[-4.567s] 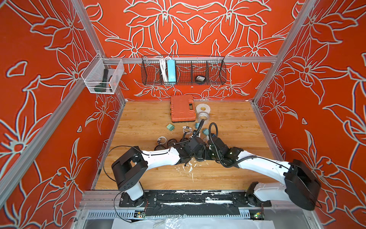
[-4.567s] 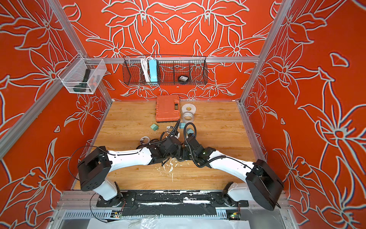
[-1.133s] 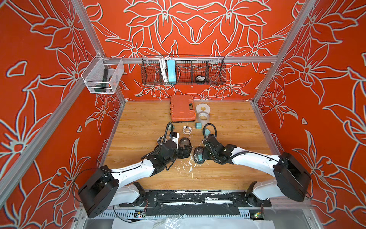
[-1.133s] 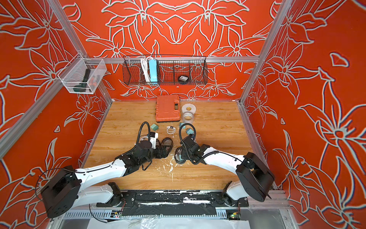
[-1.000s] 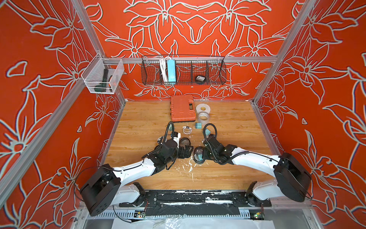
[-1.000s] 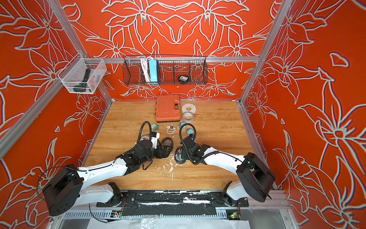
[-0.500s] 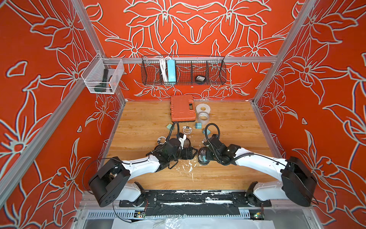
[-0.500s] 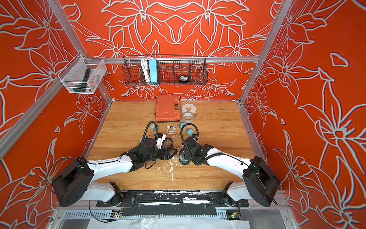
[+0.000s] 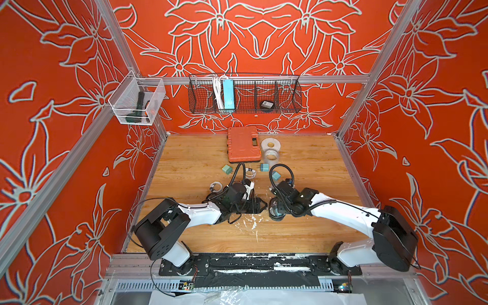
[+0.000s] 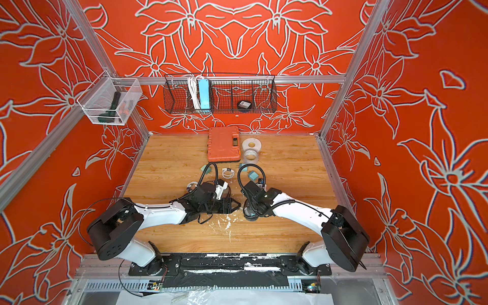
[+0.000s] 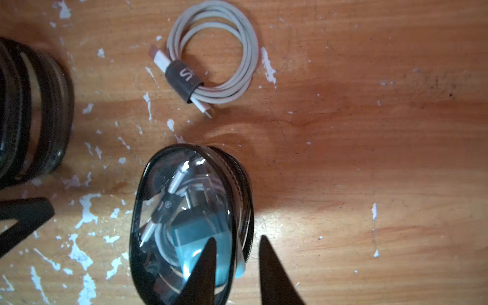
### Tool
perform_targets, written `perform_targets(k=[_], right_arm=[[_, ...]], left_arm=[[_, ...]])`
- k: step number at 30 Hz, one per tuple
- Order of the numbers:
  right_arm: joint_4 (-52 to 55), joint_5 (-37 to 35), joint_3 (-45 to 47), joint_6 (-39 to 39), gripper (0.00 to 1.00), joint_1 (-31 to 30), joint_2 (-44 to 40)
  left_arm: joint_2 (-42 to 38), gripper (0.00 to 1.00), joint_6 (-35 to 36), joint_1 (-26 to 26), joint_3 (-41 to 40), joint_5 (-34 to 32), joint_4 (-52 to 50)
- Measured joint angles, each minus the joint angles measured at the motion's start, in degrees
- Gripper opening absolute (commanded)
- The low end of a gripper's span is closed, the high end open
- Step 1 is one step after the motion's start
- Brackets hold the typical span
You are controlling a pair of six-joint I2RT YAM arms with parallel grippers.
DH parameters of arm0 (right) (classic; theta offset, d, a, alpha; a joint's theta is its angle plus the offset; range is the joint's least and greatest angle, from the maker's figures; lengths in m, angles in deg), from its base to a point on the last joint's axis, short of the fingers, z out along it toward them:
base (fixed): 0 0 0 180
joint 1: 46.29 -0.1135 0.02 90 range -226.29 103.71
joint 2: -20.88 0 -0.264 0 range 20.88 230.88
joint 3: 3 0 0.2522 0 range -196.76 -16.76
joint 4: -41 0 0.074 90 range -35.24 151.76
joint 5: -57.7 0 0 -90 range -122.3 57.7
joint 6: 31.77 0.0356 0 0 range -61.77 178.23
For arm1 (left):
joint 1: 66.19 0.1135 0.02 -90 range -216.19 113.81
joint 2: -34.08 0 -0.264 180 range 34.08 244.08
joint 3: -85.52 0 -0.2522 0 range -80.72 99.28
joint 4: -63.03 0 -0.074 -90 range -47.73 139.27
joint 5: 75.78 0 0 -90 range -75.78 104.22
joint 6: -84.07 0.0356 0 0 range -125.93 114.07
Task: Pack away charging kits
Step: Close the storage bag at the center of the board, then pick up the storage bag at the center of the board.
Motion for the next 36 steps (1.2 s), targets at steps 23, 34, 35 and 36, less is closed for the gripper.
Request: perform_targets(k=[23,34,35,36], right_arm=[[-23.2,9.4,18.9,4.1,0.18,3.7,-11.9],[-26.0,12.2,19.8,5.3,0.41,3.9,-10.9],[-25.9,12.3,19.8,5.5,0.39,3.9,-10.8],[-26.0,12.5,19.8,5.6,0.35,3.9,-10.7]], left_arm=[[11.4,0.68,2.6,-2.8,8.8,5.3,-2.3],[14.4,0.68,2.8,-3.0,11.3,7.9,-2.1],[14.5,0.68,2.8,-3.0,11.4,8.0,-2.0],[14.5,0.68,2.8,-3.0,11.4,8.1,-2.0]])
